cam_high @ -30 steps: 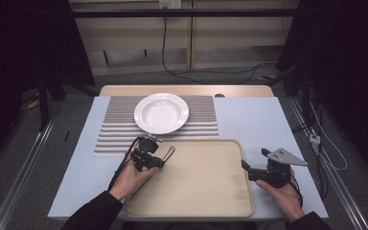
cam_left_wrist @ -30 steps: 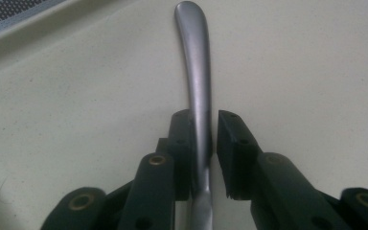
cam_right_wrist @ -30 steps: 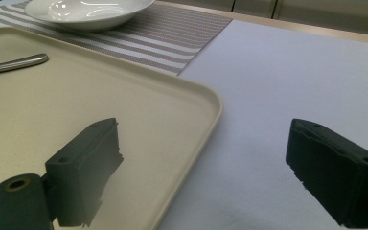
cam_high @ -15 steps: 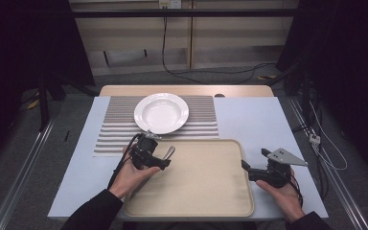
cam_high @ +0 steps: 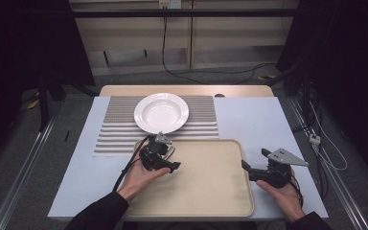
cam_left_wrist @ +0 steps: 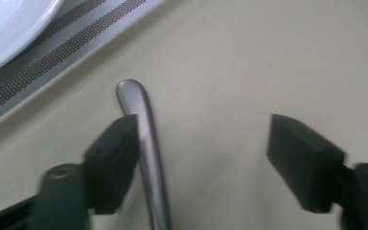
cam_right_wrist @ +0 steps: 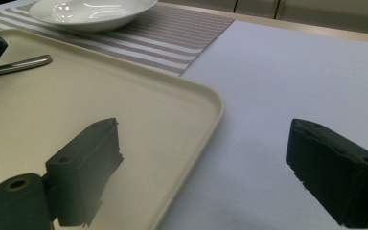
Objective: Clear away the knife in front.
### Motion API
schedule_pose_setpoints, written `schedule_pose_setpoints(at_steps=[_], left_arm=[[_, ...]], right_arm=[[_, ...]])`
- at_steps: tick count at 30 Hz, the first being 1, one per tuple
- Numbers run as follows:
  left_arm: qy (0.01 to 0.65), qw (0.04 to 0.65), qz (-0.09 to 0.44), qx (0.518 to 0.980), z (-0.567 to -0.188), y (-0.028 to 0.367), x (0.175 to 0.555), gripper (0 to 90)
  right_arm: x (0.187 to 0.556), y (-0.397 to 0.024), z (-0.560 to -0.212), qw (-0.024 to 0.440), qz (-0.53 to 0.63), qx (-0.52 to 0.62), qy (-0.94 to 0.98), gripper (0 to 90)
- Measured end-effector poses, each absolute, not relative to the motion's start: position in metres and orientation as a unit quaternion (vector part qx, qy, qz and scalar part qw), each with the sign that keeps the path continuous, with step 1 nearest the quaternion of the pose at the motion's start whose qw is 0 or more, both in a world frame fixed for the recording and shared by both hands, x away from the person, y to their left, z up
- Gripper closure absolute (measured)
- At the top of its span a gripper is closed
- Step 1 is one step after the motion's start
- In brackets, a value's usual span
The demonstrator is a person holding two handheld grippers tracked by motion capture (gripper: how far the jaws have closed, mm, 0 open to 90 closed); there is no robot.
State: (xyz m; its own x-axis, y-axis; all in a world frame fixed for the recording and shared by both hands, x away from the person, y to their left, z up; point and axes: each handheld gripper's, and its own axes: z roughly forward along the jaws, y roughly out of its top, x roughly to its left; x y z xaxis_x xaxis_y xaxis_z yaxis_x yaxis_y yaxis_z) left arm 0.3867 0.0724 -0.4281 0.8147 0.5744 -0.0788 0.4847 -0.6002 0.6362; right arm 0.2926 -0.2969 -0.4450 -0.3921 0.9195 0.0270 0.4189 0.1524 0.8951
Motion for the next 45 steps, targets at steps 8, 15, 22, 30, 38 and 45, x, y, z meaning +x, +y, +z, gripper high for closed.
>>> schedule_pose_setpoints(at_steps=[8,15,22,30,38,45], left_arm=[[0.286,0.331,0.062,0.897,-0.432,0.069,0.383,83.3],[0.288,0.307,0.075,0.904,-0.439,0.068,0.383,90.0],[0.270,0.314,0.068,0.908,-0.441,0.073,0.388,90.0],[0.278,0.316,0.061,0.905,-0.441,0.075,0.389,90.0],[0.291,0.298,0.068,0.907,-0.438,0.080,0.390,90.0],[0.288,0.291,0.073,0.909,-0.438,0.081,0.390,90.0]], right_arm=[[0.293,-0.297,-0.444,0.283,0.446,0.475,0.704,12.0],[0.292,-0.296,-0.444,0.286,0.444,0.473,0.705,12.1],[0.292,-0.296,-0.444,0.286,0.445,0.473,0.705,12.1],[0.292,-0.296,-0.444,0.285,0.444,0.474,0.705,12.1],[0.292,-0.296,-0.444,0.285,0.444,0.473,0.706,12.2],[0.293,-0.296,-0.444,0.284,0.443,0.474,0.706,12.2]])
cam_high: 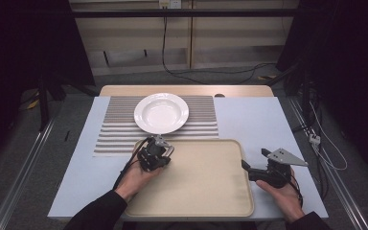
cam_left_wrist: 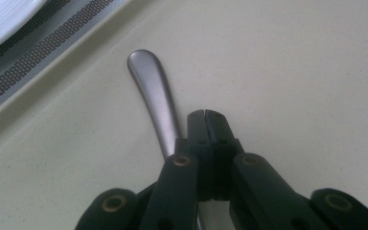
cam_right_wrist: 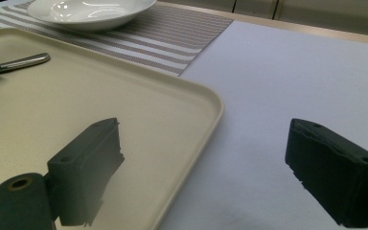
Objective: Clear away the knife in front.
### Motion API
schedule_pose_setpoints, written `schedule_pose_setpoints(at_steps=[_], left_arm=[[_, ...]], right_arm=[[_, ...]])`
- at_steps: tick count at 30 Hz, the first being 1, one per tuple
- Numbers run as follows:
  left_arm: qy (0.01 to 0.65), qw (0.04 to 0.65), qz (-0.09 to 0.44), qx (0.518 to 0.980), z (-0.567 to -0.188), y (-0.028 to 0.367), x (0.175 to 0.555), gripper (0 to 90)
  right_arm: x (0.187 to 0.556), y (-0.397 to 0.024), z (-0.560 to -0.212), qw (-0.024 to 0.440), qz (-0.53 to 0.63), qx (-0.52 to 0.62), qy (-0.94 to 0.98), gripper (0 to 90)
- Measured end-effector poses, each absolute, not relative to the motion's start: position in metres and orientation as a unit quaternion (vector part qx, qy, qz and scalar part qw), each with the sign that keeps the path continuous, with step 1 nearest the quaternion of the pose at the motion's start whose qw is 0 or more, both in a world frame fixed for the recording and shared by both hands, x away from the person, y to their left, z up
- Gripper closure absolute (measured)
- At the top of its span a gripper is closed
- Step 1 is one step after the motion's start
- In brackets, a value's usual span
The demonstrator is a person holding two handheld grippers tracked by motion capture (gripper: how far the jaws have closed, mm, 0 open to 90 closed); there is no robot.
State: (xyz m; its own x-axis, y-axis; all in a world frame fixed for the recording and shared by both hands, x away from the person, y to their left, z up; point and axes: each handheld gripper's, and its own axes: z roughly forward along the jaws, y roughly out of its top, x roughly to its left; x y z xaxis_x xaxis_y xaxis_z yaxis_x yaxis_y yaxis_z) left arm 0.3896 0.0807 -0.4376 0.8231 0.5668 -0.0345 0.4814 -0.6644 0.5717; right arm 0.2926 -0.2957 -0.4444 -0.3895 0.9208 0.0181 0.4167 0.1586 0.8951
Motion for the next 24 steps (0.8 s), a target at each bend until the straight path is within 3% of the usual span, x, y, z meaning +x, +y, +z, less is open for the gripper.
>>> schedule_pose_setpoints(at_steps=[24], left_arm=[[0.306,0.275,0.080,0.908,-0.435,0.092,0.390,90.0]], right_arm=[[0.293,-0.296,-0.444,0.284,0.443,0.474,0.706,12.1]])
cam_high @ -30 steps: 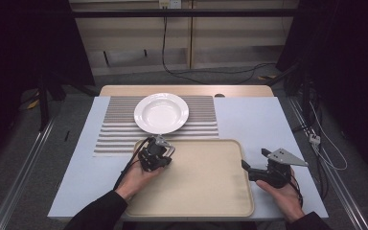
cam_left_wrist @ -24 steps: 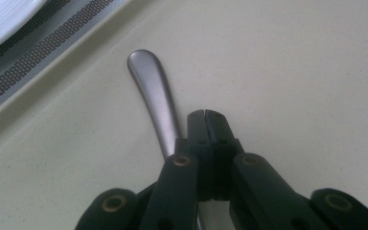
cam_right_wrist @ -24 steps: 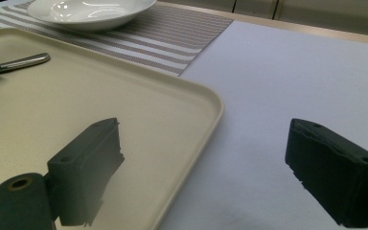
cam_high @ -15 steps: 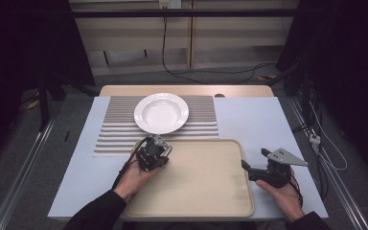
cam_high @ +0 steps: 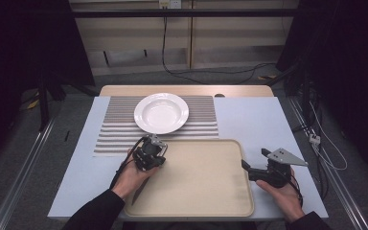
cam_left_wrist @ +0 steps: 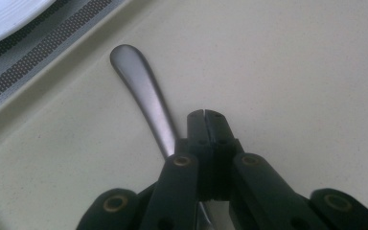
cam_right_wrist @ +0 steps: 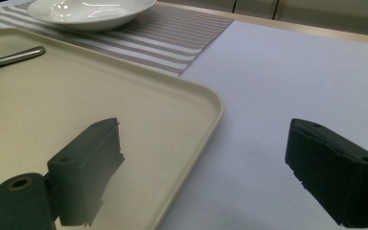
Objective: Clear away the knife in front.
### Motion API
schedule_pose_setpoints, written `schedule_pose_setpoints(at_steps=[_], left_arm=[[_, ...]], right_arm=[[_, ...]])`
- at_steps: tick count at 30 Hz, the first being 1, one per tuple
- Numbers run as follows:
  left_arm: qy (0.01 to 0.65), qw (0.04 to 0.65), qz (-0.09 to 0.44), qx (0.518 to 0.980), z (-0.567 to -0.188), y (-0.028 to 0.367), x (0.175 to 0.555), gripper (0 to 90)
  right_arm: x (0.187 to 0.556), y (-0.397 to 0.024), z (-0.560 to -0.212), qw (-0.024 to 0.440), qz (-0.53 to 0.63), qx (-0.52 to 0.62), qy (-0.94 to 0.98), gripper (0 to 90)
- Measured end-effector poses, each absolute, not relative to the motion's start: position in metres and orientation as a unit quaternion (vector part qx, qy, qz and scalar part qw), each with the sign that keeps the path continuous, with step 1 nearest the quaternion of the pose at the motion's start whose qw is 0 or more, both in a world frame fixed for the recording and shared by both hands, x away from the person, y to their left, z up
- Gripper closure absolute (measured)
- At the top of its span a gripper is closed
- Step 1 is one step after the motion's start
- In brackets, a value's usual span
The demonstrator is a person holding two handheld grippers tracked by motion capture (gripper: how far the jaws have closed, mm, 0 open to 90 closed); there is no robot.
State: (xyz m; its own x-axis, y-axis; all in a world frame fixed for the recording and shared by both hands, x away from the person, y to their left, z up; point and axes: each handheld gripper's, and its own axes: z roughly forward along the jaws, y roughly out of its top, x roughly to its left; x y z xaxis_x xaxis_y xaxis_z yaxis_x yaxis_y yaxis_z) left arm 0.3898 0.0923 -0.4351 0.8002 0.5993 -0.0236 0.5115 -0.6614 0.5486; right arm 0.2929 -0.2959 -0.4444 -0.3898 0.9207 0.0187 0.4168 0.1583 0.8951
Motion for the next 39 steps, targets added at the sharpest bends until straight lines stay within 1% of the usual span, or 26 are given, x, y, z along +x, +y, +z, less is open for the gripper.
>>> schedule_pose_setpoints(at_steps=[25,39], left_arm=[[0.320,0.251,0.098,0.908,-0.432,0.112,0.391,90.0],[0.332,0.254,0.103,0.903,-0.433,0.125,0.389,90.0]], right_arm=[[0.292,-0.296,-0.444,0.286,0.444,0.473,0.705,12.2],[0.293,-0.295,-0.444,0.286,0.443,0.473,0.706,12.2]])
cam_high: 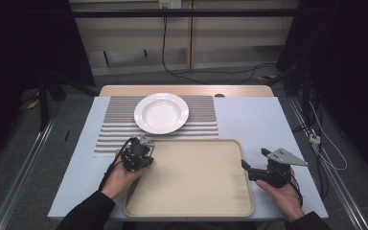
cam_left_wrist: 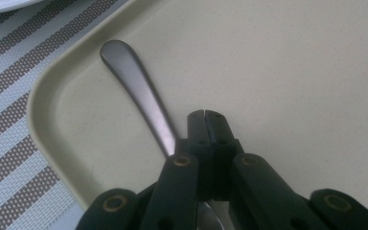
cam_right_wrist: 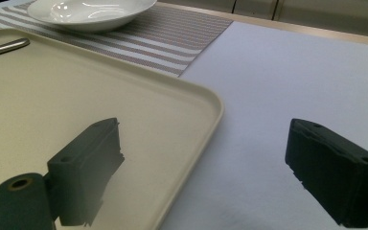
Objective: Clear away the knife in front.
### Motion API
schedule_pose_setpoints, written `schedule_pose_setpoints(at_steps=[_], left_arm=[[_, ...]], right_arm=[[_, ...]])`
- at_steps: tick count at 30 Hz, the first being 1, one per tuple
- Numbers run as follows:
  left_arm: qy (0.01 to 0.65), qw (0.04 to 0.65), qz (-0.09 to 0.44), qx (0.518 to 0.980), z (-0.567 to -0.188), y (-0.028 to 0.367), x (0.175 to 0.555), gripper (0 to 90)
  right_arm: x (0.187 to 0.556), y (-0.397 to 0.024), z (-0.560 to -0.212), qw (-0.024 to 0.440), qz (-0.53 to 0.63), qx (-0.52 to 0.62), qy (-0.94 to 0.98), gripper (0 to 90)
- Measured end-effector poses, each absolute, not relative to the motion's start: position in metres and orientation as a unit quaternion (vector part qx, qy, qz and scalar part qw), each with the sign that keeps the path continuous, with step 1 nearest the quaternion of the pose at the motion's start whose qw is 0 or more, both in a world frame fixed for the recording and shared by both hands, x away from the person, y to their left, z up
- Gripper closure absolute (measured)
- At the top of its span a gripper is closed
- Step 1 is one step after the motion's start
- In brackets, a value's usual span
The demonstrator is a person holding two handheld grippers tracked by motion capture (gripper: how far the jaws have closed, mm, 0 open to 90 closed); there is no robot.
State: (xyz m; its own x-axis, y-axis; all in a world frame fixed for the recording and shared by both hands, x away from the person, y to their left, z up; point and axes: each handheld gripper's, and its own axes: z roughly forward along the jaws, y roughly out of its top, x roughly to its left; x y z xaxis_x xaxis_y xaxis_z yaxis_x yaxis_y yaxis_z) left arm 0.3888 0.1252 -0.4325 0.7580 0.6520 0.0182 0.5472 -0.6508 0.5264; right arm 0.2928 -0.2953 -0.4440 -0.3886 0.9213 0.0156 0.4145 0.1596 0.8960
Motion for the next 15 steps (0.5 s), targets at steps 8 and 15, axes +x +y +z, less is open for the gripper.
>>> schedule_pose_setpoints(at_steps=[8,15], left_arm=[[0.342,0.250,0.107,0.900,-0.4322,0.1289,0.3881,90.0],[0.348,0.252,0.107,0.897,-0.4324,0.1348,0.3865,90.0]], right_arm=[[0.2932,-0.2952,-0.4441,0.284,0.443,0.474,0.706,12.1],[0.2934,-0.2952,-0.4442,0.284,0.443,0.474,0.706,12.1]])
